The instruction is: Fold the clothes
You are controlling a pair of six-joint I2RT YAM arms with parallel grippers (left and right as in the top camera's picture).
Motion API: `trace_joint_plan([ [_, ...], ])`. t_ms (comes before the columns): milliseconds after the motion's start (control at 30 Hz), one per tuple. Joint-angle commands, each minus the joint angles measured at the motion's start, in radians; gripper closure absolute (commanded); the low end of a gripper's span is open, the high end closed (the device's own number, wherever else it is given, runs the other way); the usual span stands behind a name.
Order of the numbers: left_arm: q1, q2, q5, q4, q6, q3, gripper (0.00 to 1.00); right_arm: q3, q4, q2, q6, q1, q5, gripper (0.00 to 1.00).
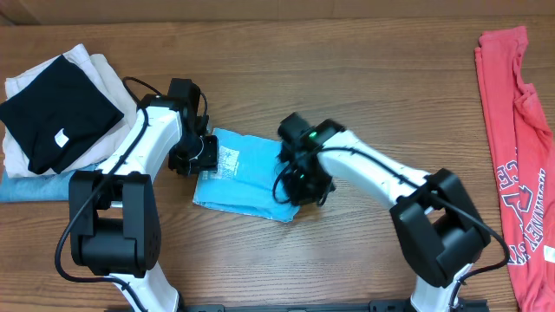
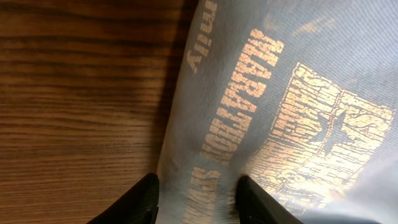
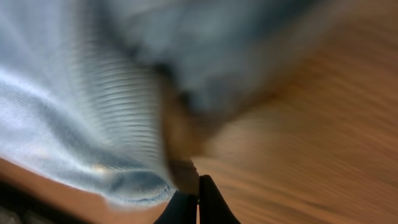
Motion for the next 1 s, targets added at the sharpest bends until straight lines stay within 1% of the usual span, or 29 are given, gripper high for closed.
trace_joint_plan([
  [0, -0.003, 0.005, -0.006, -0.001, 0.005, 0.003, 0.56, 0.034, 0.0, 0.003, 0.014, -0.072, 0.106, 0.96],
  [133, -0.003, 0.005, -0.006, -0.001, 0.004, 0.003, 0.57, 0.034, 0.002, 0.003, 0.013, -0.097, 0.106, 0.96],
  [300, -0.003, 0.005, -0.006, -0.006, 0.004, 0.003, 0.57, 0.033, -0.01, 0.003, 0.013, -0.069, 0.058, 0.96],
  [467, -0.003, 0.005, -0.006, -0.011, 0.005, 0.003, 0.57, 0.033, -0.04, 0.003, 0.012, -0.014, -0.03, 0.9],
  [600, -0.003, 0.005, -0.006, -0.011, 0.004, 0.003, 0.56, 0.033, -0.053, 0.003, -0.032, 0.039, -0.114, 0.85],
  [733, -0.003, 0.005, -0.007, -0.011, 0.005, 0.003, 0.56, 0.033, -0.065, 0.003, -0.031, 0.068, -0.066, 0.78],
  [967, -0.003, 0.005, -0.007, -0.019, 0.008, 0.003, 0.56, 0.035, -0.1, -0.003, 0.061, 0.02, 0.15, 0.76],
])
